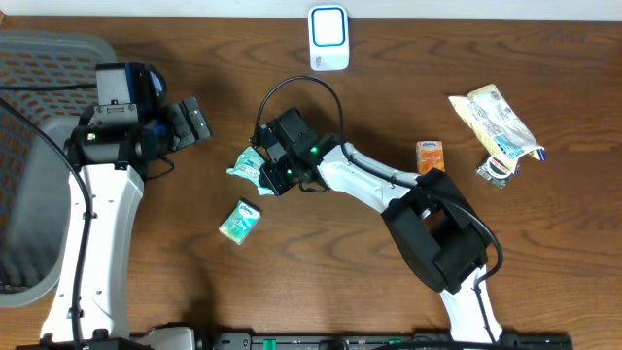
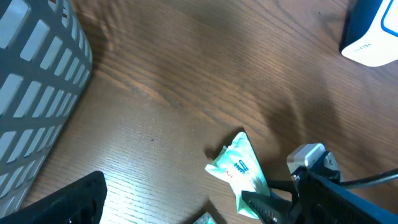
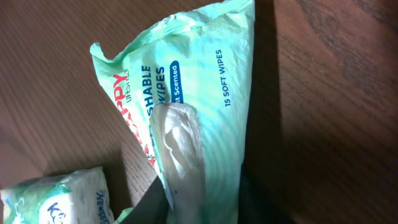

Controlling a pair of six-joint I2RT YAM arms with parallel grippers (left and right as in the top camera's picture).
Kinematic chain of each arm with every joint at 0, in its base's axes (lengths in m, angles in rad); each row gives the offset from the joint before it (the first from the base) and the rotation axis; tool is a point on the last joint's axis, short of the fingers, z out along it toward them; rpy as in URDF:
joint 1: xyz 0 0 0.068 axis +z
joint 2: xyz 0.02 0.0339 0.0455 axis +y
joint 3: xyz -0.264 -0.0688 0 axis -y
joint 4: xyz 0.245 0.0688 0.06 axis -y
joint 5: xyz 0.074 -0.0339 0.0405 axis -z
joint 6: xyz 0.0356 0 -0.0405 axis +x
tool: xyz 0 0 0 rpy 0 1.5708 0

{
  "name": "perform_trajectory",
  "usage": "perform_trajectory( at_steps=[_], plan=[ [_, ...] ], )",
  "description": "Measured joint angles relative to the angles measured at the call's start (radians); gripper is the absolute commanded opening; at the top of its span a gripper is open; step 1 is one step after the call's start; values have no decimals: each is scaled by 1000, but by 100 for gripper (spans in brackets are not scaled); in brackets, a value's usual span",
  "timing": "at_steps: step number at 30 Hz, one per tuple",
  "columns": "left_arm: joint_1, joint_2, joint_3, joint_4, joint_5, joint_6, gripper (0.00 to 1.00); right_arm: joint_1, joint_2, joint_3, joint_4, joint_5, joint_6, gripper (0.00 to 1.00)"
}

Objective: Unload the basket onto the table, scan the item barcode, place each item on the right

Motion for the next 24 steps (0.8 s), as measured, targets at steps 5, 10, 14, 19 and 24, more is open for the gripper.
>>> perform_trajectory(
  at_steps=[5,10,14,19,24],
  plan=[
    [0,0,0,0,0,0,98,-18,-15,0,-45,-6,4,6],
    [0,0,0,0,0,0,98,-58,-85,-9,-124,-35,4,1],
    [0,0,0,0,0,0,98,-103,-220,-8,-216,-56,1,1],
    [0,0,0,0,0,0,98,-122,-274,-6,-335,106,-7,1],
    [0,0,0,0,0,0,98,-71,-248,-7,-405,473,40,1]
  ],
)
